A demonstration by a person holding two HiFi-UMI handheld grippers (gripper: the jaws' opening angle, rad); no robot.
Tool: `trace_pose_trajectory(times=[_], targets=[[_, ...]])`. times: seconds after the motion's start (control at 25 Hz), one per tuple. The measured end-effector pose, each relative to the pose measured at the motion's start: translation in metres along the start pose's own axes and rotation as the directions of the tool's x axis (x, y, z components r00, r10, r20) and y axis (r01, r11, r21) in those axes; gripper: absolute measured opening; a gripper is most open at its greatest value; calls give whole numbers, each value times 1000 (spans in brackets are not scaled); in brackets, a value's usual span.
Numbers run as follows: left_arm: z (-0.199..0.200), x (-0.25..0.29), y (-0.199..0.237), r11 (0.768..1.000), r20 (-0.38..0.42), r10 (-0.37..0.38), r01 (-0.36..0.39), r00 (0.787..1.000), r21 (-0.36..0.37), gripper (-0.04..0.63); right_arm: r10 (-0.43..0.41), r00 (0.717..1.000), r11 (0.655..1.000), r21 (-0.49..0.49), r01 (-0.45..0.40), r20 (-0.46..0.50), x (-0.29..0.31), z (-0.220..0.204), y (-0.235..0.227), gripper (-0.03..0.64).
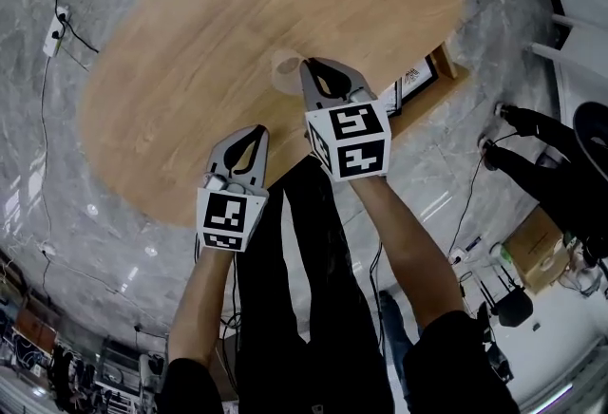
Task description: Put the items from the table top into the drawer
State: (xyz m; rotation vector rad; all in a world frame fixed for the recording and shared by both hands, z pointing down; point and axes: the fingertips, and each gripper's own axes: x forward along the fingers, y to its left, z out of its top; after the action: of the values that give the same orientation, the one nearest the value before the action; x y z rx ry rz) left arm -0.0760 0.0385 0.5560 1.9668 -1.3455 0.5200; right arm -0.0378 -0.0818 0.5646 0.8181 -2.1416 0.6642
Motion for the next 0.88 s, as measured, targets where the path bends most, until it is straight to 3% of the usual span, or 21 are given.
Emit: trace_pose_trajectory(times=[0.44, 0.88], targets=[[13, 34, -52, 990, -50, -95, 99, 994, 99, 15, -99, 994, 987, 133, 93, 37, -45, -25, -68, 29], [20, 74, -126, 950, -127, -210, 233, 969, 206, 15, -226, 974, 932, 297, 207, 31, -104, -81, -154, 29]])
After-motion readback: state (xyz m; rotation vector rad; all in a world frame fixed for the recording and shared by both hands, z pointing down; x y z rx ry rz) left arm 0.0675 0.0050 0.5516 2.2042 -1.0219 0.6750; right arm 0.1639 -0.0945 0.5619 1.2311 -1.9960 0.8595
